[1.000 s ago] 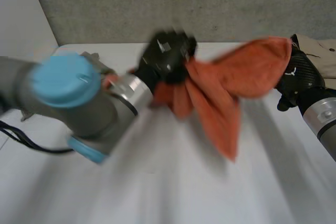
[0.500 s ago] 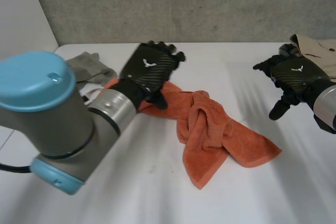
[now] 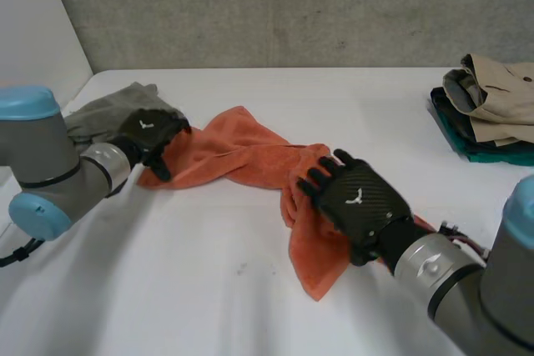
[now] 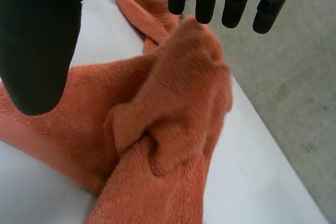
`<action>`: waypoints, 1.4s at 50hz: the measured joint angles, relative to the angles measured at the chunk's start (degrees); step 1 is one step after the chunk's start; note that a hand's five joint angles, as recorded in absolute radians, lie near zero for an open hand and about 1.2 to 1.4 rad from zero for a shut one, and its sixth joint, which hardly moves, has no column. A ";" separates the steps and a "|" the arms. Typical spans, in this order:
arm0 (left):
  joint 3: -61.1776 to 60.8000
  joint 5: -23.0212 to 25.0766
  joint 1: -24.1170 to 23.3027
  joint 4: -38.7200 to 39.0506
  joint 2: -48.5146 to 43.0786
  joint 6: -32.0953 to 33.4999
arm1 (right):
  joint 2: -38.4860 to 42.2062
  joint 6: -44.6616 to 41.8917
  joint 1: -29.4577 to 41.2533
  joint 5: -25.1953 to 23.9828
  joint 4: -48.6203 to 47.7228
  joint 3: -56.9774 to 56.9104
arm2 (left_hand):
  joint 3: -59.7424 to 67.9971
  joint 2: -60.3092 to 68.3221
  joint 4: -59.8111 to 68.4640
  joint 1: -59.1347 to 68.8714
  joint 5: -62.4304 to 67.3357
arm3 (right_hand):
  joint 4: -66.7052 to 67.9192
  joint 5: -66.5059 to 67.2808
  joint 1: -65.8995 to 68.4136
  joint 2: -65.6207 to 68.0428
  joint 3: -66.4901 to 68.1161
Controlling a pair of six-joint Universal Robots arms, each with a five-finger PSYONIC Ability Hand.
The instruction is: Fold the laundry.
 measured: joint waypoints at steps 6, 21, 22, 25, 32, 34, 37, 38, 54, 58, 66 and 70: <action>2.76 -0.39 -0.53 -1.58 -4.20 -0.01 | 0.74 -1.36 1.97 0.40 -2.29 1.46 | 3.99 3.79 4.17 3.83 4.08 | 1.69 1.24 0.19 1.26 1.49; 6.22 -4.88 -3.79 -1.36 -8.99 -0.16 | 6.88 -4.10 1.07 1.66 -4.10 0.23 | 10.21 10.05 10.43 10.28 10.07 | 1.85 1.80 0.19 1.39 2.11; 6.45 -5.05 -4.09 -1.35 -9.33 -0.13 | 7.35 -4.32 0.94 2.40 -4.67 0.09 | 10.60 10.52 10.91 10.64 10.48 | 2.06 1.94 0.19 1.68 2.33; 6.73 -5.23 -4.50 -1.35 -9.75 -0.05 | 8.02 -4.47 0.88 3.77 -5.51 -0.11 | 17.33 17.34 17.52 18.21 16.97 | 2.78 2.47 0.19 2.33 2.82; 7.32 -6.25 -5.25 -1.01 -10.05 0.23 | 9.25 -4.43 0.94 6.59 -7.46 -0.62 | 42.55 42.75 43.01 42.56 41.92 | 3.24 2.92 0.19 2.40 3.14; 7.73 -7.67 -5.44 -0.11 -10.06 0.32 | 9.39 -4.22 0.95 7.12 -7.97 -0.89 | 44.98 45.24 45.48 42.57 43.21 | 3.24 2.93 0.19 2.40 3.14; 8.49 -10.81 -5.64 2.03 -10.12 0.63 | 9.27 -3.35 0.93 7.67 -8.42 -1.50 | 45.87 46.10 46.27 42.57 43.55 | 3.42 3.20 0.19 2.41 3.15; 8.82 -12.21 -5.70 3.05 -10.12 0.92 | 9.05 -2.58 0.90 7.85 -8.51 -1.89 | 45.92 46.17 46.26 42.57 43.54 | 3.66 3.40 0.26 2.41 3.22; 6.98 -16.31 -5.88 6.98 1.23 4.28 | 7.98 20.79 -13.88 4.21 12.48 -25.96 | 45.93 46.19 46.49 42.58 43.54 | 3.81 2.99 2.11 2.40 3.41; 5.93 -15.97 -6.27 8.23 6.52 3.95 | 15.48 22.98 -15.85 1.68 22.77 -37.55 | 45.93 46.25 46.49 42.57 43.55 | 3.81 2.85 2.10 2.40 3.41; 5.15 -15.64 -7.47 9.76 12.41 3.79 | 30.10 23.91 -16.76 -1.71 37.80 -54.27 | 45.95 46.25 46.49 42.58 43.54 | 3.81 2.85 2.15 2.41 3.42; 5.43 -15.57 -8.22 10.10 13.37 3.86 | 34.30 24.57 -16.33 -2.49 39.88 -56.76 | 46.20 46.31 46.50 42.57 43.54 | 3.81 2.85 2.15 2.41 3.42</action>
